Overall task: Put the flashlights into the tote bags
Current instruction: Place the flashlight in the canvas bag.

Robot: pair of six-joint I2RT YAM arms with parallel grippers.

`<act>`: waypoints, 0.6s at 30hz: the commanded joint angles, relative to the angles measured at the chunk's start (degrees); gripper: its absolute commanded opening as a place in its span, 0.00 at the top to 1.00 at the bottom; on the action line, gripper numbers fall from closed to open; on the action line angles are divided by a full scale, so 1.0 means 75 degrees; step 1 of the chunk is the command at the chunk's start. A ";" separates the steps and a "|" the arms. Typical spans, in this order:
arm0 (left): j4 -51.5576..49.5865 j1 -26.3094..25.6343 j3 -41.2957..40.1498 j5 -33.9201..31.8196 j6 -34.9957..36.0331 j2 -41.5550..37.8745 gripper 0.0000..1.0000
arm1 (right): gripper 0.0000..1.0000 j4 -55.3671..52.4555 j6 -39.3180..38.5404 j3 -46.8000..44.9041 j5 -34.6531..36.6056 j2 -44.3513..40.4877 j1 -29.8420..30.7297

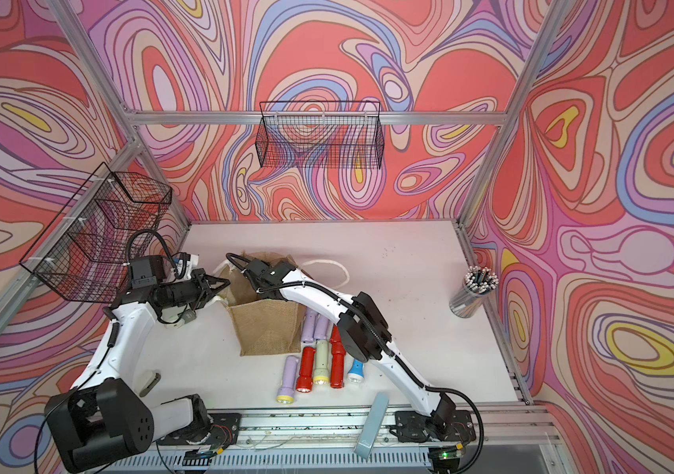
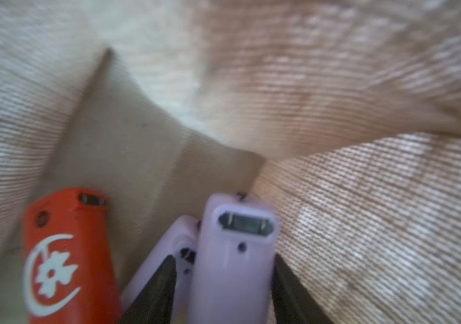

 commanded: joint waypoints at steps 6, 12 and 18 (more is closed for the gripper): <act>-0.0304 0.0154 0.0110 -0.0423 0.0519 -0.0143 1.00 | 0.38 0.0682 0.0069 0.0000 -0.1379 -0.0676 -0.0116; -0.0414 0.0143 0.0110 -0.0724 0.0639 -0.0205 1.00 | 0.34 0.1421 -0.0088 -0.0049 -0.1609 -0.1459 -0.0119; -0.0522 0.0016 0.0180 -0.0872 0.0789 -0.0201 1.00 | 0.31 0.1762 -0.0065 -0.0083 -0.1612 -0.2162 -0.0160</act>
